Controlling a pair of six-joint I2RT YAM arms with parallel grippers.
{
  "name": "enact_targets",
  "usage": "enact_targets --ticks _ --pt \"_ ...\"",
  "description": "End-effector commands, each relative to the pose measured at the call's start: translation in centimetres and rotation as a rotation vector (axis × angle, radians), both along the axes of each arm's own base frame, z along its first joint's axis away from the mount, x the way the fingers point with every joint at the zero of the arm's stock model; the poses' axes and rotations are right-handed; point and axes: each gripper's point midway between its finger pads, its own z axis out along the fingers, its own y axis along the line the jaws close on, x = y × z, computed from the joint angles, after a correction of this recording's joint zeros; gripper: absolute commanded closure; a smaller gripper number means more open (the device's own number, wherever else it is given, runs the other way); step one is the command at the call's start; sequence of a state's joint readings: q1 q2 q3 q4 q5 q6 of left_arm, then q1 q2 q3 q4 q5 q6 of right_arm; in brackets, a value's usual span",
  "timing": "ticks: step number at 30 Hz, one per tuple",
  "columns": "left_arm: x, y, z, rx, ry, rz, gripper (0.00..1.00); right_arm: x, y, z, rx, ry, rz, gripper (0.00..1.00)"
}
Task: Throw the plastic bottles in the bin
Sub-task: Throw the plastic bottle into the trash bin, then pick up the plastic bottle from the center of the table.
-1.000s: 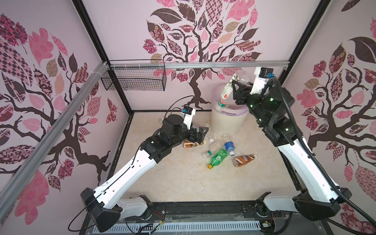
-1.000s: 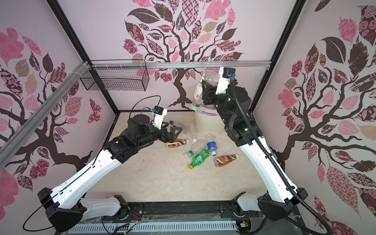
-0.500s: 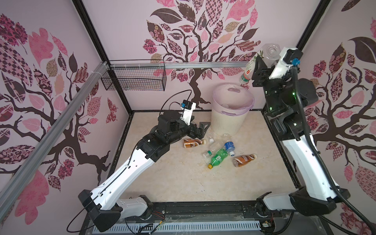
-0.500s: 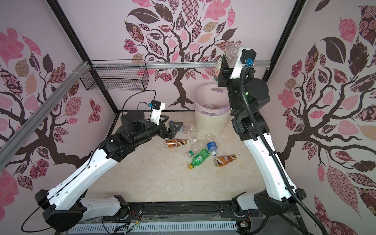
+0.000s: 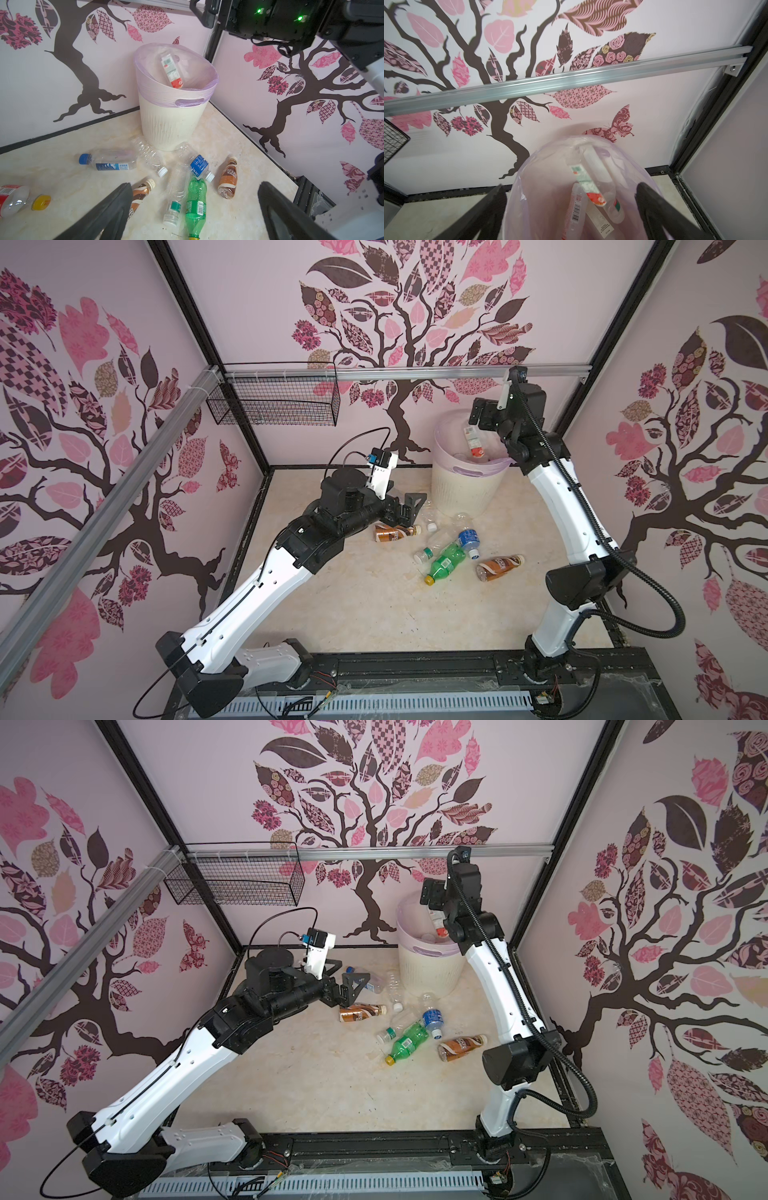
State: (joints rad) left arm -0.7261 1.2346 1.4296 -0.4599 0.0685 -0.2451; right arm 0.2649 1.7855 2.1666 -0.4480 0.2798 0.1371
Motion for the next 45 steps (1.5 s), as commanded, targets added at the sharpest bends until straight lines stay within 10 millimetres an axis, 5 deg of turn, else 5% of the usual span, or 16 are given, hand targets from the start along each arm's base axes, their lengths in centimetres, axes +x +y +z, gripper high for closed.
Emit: enact_targets --ticks 1,6,18,25,30,38,41,45 --pt "0.2 0.6 -1.3 0.012 0.036 0.036 0.02 -3.8 -0.7 5.8 0.068 -0.120 0.017 0.01" --pt "0.9 1.2 -3.2 0.036 0.109 0.103 0.02 -4.6 -0.5 5.6 0.089 -0.107 0.040 0.00" --pt "1.3 3.3 -7.3 0.075 0.240 0.239 0.02 -7.6 0.3 0.9 0.137 -0.032 0.109 0.01" --pt "1.8 5.2 -13.5 0.149 0.483 0.300 0.02 -10.9 3.2 -6.7 0.118 0.117 0.179 0.00" --pt "-0.1 4.9 -17.2 0.195 0.613 0.215 0.02 -14.3 4.7 -13.5 0.157 0.256 0.245 0.01" --pt "-5.2 0.5 -21.8 0.335 0.662 0.048 0.02 -18.8 2.7 -24.0 0.128 0.452 0.215 0.00" --pt "-6.0 -1.1 -23.6 0.380 0.659 0.026 0.02 -20.0 1.8 -26.3 0.141 0.516 0.182 0.00" --pt "-6.1 -3.1 -25.3 0.410 0.661 -0.001 0.02 -21.6 0.7 -26.9 0.315 0.498 0.184 0.00"
